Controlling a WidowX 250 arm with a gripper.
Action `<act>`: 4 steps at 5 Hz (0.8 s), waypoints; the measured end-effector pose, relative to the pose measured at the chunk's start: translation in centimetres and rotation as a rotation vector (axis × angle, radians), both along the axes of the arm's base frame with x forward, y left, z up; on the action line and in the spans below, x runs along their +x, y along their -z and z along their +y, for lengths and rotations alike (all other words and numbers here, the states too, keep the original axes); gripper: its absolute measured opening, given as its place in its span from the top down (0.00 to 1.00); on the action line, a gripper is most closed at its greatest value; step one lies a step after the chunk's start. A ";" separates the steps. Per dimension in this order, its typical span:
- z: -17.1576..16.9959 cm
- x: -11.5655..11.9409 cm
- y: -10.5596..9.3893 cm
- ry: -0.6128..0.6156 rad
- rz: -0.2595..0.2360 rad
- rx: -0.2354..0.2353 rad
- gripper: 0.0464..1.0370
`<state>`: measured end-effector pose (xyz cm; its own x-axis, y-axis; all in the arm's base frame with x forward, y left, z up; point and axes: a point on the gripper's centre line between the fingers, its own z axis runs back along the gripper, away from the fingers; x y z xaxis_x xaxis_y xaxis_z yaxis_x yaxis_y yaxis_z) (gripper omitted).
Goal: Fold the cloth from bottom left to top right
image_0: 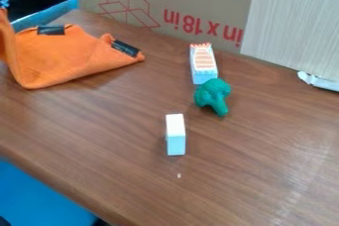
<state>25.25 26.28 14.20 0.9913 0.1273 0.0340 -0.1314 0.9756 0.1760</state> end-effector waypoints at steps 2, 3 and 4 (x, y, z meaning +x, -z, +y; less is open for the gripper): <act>-2.4 2.6 -1.7 0.010 0.025 -0.014 0.99; -3.4 4.4 -1.6 0.014 0.061 -0.038 0.99; -4.1 6.2 -1.5 0.015 0.104 -0.043 0.99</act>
<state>31.43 22.13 15.68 0.9910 0.1114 -0.0743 -0.0997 0.9843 0.1454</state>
